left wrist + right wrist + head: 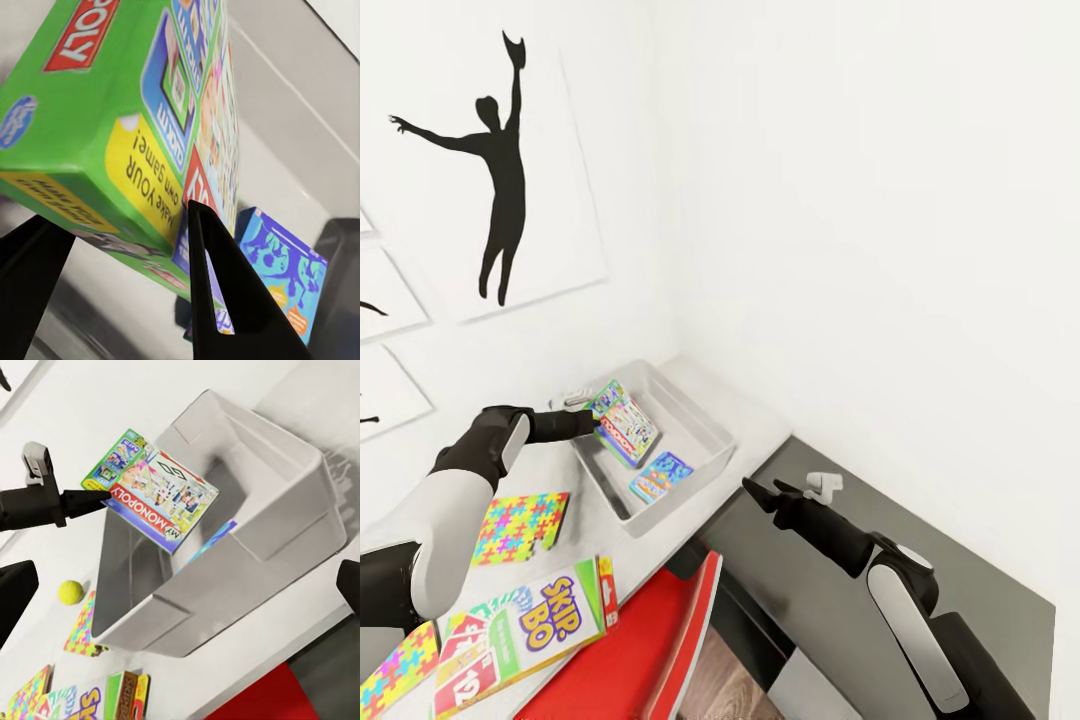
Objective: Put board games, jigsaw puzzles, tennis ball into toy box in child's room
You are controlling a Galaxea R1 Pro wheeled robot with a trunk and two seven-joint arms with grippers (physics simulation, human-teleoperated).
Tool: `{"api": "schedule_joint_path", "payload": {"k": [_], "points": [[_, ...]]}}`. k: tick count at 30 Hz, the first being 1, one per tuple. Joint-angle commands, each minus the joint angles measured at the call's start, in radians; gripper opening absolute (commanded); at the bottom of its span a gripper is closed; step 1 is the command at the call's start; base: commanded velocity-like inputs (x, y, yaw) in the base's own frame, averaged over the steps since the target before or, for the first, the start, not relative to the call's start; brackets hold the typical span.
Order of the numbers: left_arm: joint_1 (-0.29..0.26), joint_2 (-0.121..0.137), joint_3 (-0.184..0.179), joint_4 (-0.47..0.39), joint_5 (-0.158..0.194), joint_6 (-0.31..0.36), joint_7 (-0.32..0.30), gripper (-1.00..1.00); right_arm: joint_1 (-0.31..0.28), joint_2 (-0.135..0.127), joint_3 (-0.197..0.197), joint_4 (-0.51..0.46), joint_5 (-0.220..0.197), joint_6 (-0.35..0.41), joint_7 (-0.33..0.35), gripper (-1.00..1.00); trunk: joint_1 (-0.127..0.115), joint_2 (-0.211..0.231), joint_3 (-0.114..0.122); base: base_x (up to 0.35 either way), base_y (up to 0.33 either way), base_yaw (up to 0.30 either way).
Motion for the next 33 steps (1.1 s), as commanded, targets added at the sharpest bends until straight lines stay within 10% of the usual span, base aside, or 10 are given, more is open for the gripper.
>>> {"api": "schedule_joint_path", "payload": {"k": [1, 33], "points": [[-0.001, 0.000, 0.008, -0.003, -0.008, 0.006, -0.008, -1.00, -0.001, -0.001, 0.000, -0.001, -0.006, 0.004, -0.001, 1.00, 0.001, -0.002, -0.004, 0.000, 0.000, 0.000], [-0.001, -0.001, 0.008, -0.066, -0.007, 0.004, -0.008, -1.00, -0.001, -0.005, 0.000, 0.003, -0.006, 0.001, 0.000, 1.00, 0.001, -0.002, -0.044, 0.000, 0.000, 0.000]]}}
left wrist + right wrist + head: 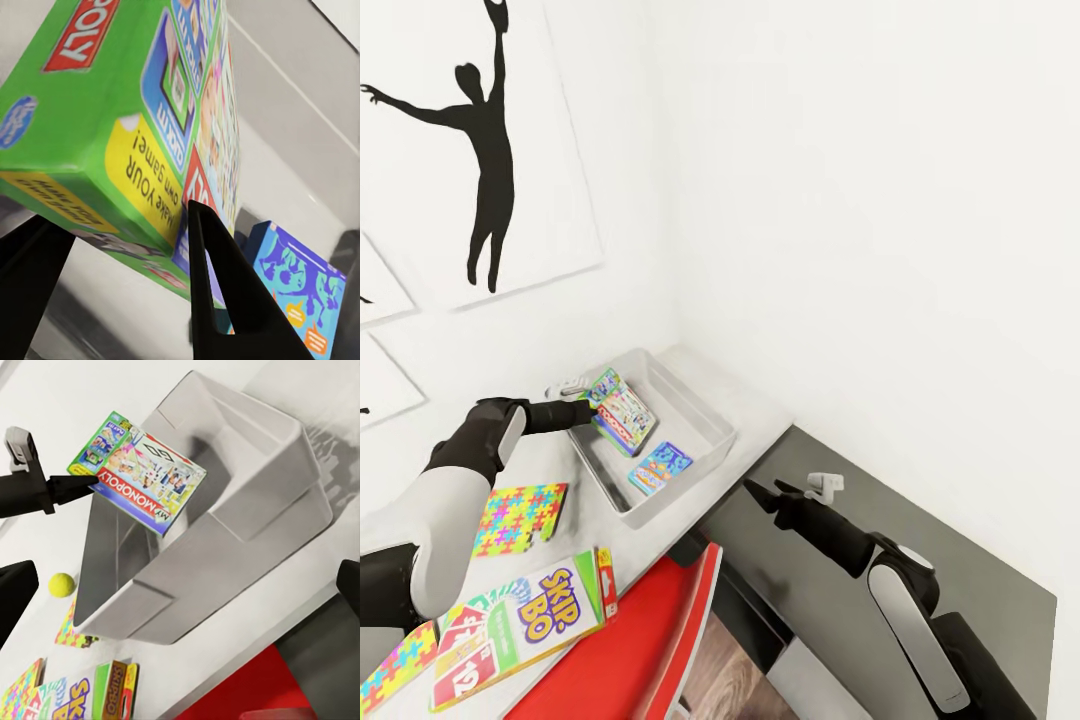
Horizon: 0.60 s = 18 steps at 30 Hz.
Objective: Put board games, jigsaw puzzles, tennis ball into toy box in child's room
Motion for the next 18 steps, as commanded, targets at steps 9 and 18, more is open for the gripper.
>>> {"api": "schedule_joint_path", "payload": {"k": [9, 18], "points": [[-0.001, 0.000, 0.008, -0.001, -0.010, 0.005, -0.008, -1.00, -0.001, -0.001, 0.000, 0.002, -0.006, 0.004, -0.001, 1.00, 0.001, -0.002, -0.002, 0.000, 0.000, 0.000], [-0.001, 0.002, 0.009, -0.027, -0.009, 0.006, -0.008, 1.00, -0.001, -0.001, 0.000, 0.002, -0.006, 0.004, -0.001, 1.00, 0.001, -0.002, -0.002, 0.000, 0.000, 0.000]]}}
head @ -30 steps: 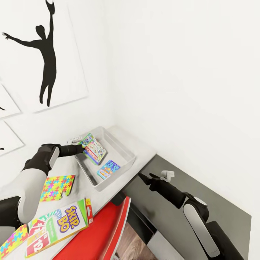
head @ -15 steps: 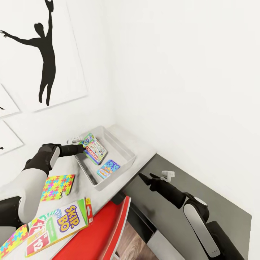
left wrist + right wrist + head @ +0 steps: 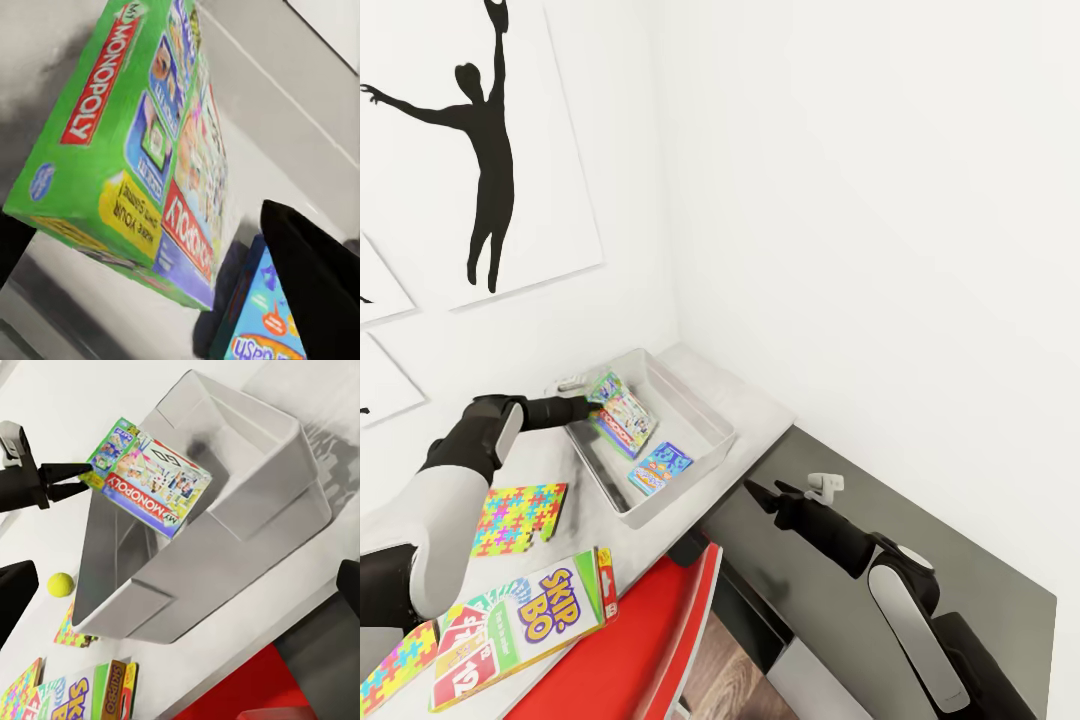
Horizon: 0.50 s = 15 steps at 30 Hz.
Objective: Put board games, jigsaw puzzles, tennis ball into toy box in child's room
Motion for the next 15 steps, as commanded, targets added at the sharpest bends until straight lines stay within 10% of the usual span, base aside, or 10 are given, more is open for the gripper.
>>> {"api": "schedule_joint_path", "payload": {"k": [1, 15], "points": [[-0.001, -0.001, 0.006, -0.003, -0.008, 0.005, -0.008, 1.00, -0.001, -0.001, 0.000, -0.001, -0.006, 0.004, -0.001, 1.00, 0.001, -0.002, -0.002, 0.000, 0.000, 0.000], [-0.001, 0.004, 0.012, -0.106, 0.000, 0.015, -0.011, 1.00, -0.001, -0.001, 0.001, -0.001, -0.006, 0.004, 0.001, 1.00, 0.001, -0.002, -0.002, 0.000, 0.000, 0.000]]}}
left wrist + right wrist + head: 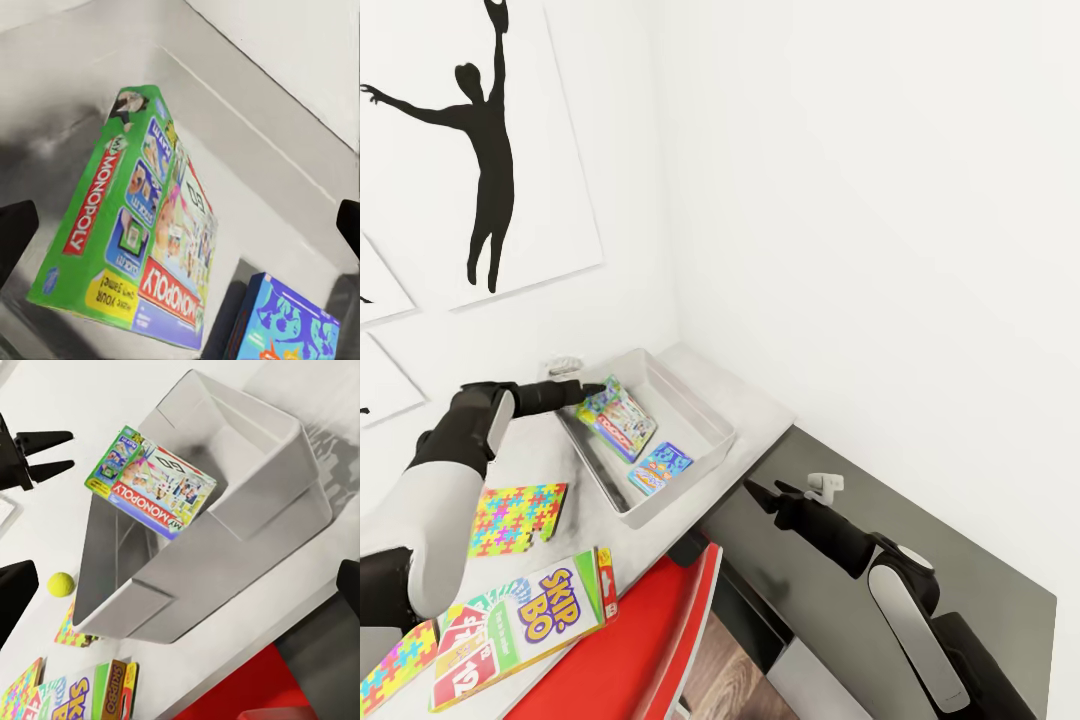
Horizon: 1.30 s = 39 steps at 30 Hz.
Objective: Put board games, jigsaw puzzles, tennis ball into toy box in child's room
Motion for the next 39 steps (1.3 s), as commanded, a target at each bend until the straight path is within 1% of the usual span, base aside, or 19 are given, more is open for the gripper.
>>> {"api": "schedule_joint_path", "payload": {"k": [1, 5, 7, 9, 12, 15, 16, 18, 19, 21, 22, 23, 24, 25, 26, 29, 31, 35, 39], "points": [[-0.001, 0.000, 0.005, -0.015, -0.008, 0.008, -0.008, 1.00, -0.001, -0.001, 0.000, -0.001, -0.006, 0.004, -0.001, 1.00, 0.001, -0.002, -0.002, 0.000, 0.000, 0.000], [-0.001, 0.003, 0.009, -0.041, -0.008, 0.013, -0.007, 1.00, -0.001, -0.001, 0.001, -0.001, -0.006, 0.004, -0.001, 1.00, 0.001, -0.002, -0.002, 0.000, 0.000, 0.000], [-0.001, 0.014, 0.015, -0.070, -0.007, 0.021, -0.008, 1.00, -0.001, -0.001, 0.001, -0.001, -0.006, 0.004, -0.001, 1.00, 0.001, -0.002, -0.002, 0.000, 0.000, 0.000], [0.000, 0.026, 0.027, -0.121, -0.004, 0.067, -0.016, 1.00, -0.001, -0.001, 0.000, 0.000, -0.006, 0.004, -0.001, 1.00, 0.001, -0.002, -0.002, 0.000, 0.000, 0.000], [0.001, 0.036, 0.058, -0.213, 0.002, 0.170, -0.089, 1.00, -0.001, -0.001, 0.000, 0.001, -0.006, 0.004, -0.001, 1.00, 0.001, -0.002, -0.002, 0.000, 0.000, 0.000], [0.001, 0.049, 0.093, -0.265, 0.000, 0.225, -0.212, 1.00, -0.001, -0.001, 0.001, 0.001, -0.006, 0.004, 0.000, 1.00, 0.001, -0.002, -0.002, 0.000, 0.000, 0.000], [0.001, 0.076, 0.105, -0.275, 0.001, 0.260, -0.275, 1.00, -0.001, -0.001, 0.001, 0.001, -0.006, 0.004, -0.001, 1.00, 0.001, -0.002, -0.002, 0.000, 0.000, 0.000], [0.002, 0.114, 0.112, -0.280, 0.002, 0.294, -0.339, 1.00, -0.001, -0.001, 0.001, 0.001, -0.006, 0.004, -0.001, 1.00, 0.001, -0.002, -0.002, 0.000, 0.000, 0.000], [0.002, 0.155, 0.119, -0.283, 0.003, 0.315, -0.408, 1.00, -0.001, -0.001, 0.001, 0.001, -0.006, 0.004, 0.000, 1.00, 0.001, -0.002, -0.002, 0.000, 0.000, 0.000], [0.006, 0.208, 0.134, -0.280, 0.001, 0.329, -0.506, 1.00, -0.001, -0.001, 0.001, 0.001, -0.006, 0.004, 0.000, 1.00, 0.001, -0.002, -0.002, 0.000, 0.000, 0.000], [0.010, 0.249, 0.153, -0.277, 0.000, 0.334, -0.577, 1.00, -0.001, -0.001, 0.001, 0.001, -0.006, 0.004, 0.000, 1.00, 0.001, -0.002, -0.002, 0.000, 0.000, 0.000], [0.016, 0.279, 0.169, -0.272, -0.001, 0.335, -0.622, 1.00, -0.001, -0.001, 0.001, 0.001, -0.006, 0.004, 0.000, 1.00, 0.001, -0.002, -0.002, 0.000, 0.000, 0.000], [0.022, 0.295, 0.179, -0.270, -0.001, 0.336, -0.644, 1.00, -0.001, -0.001, 0.001, 0.001, -0.006, 0.004, 0.000, 1.00, 0.001, -0.002, -0.002, 0.000, 0.000, 0.000], [0.042, 0.327, 0.199, -0.260, -0.002, 0.336, -0.684, 1.00, -0.001, -0.001, 0.001, 0.001, -0.006, 0.004, 0.000, 1.00, 0.001, -0.002, -0.002, 0.000, 0.000, 0.000], [0.055, 0.342, 0.209, -0.253, -0.002, 0.337, -0.704, 1.00, -0.001, -0.001, 0.001, 0.001, -0.006, 0.004, 0.000, 1.00, 0.001, -0.002, -0.002, 0.000, 0.000, 0.000], [0.173, 0.416, 0.270, -0.196, -0.001, 0.330, -0.831, 1.00, -0.001, -0.001, 0.001, -0.001, -0.006, 0.003, 0.000, 1.00, 0.001, -0.002, -0.002, 0.000, 0.000, 0.000], [0.240, 0.433, 0.290, -0.176, -0.004, 0.326, -0.891, 1.00, -0.001, -0.001, 0.001, -0.002, -0.006, -0.003, 0.000, 1.00, 0.001, -0.002, -0.002, 0.000, 0.000, 0.000], [0.372, 0.447, 0.313, -0.158, -0.003, 0.322, -0.982, 1.00, -0.001, -0.001, 0.001, -0.002, -0.006, -0.025, 0.000, 1.00, 0.001, -0.002, -0.002, 0.000, 0.000, 0.000], [0.449, 0.452, 0.343, -0.154, -0.003, 0.318, -0.987, 1.00, -0.001, -0.001, 0.001, -0.002, -0.006, -0.033, 0.001, 1.00, 0.001, -0.002, -0.002, 0.000, 0.000, 0.000]]}}
